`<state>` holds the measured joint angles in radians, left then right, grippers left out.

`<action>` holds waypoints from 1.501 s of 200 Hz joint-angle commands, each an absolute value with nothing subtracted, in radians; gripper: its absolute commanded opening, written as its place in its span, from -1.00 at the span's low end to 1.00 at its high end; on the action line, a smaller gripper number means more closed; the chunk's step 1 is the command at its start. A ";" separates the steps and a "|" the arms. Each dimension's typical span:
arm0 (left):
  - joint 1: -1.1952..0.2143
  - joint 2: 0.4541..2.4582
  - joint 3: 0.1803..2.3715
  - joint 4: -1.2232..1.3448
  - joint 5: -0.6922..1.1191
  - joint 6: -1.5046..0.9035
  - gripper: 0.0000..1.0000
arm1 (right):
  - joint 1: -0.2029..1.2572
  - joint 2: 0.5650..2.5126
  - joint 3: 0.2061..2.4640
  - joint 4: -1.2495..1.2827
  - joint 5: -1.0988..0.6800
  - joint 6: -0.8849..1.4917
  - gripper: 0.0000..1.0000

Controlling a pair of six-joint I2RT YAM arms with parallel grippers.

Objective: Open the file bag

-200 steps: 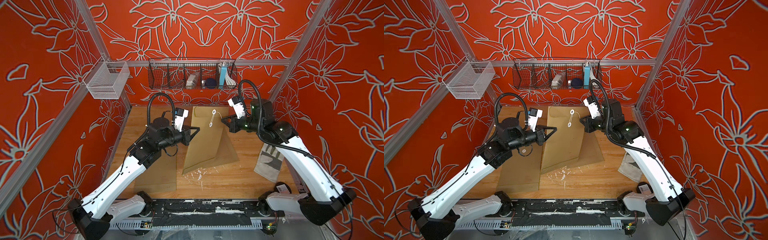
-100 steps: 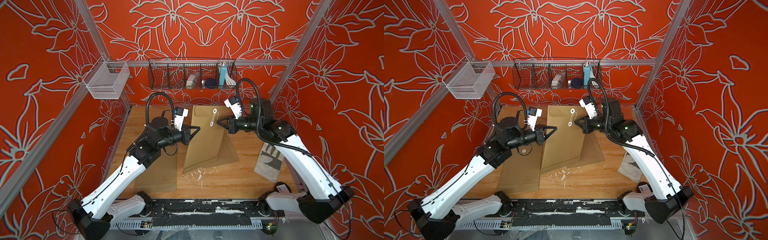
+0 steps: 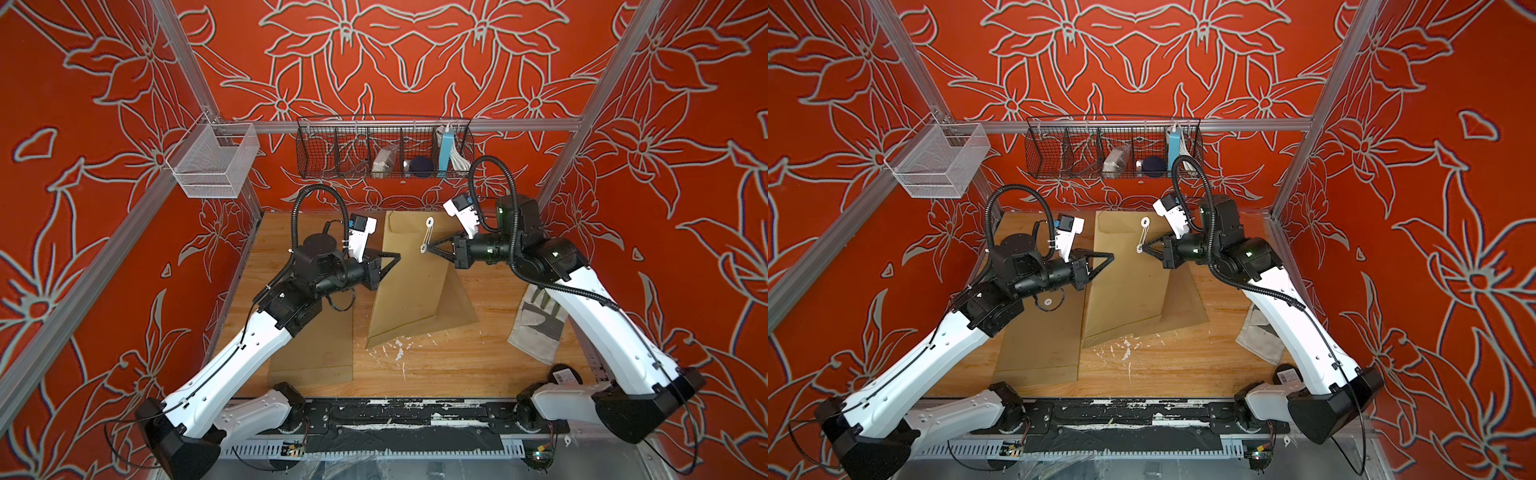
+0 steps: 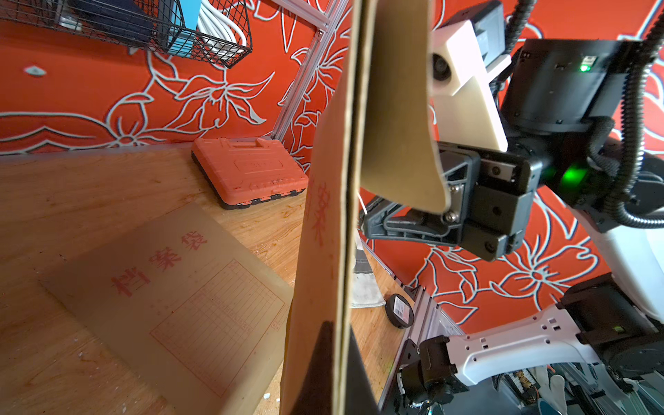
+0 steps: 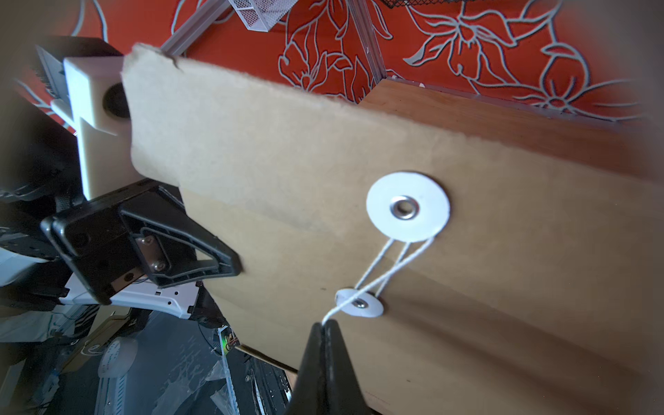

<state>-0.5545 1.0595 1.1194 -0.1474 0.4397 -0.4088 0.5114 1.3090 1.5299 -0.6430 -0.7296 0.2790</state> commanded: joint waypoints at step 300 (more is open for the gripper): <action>-0.546 1.028 1.154 -0.223 0.422 -0.335 -1.00 | 0.580 1.355 1.646 -0.740 -0.672 0.141 -1.00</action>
<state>-0.5541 1.0592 1.1309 -0.2012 0.4393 -0.3790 0.5751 1.3708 1.6062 -0.6952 -0.7795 0.2237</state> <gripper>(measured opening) 0.047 0.046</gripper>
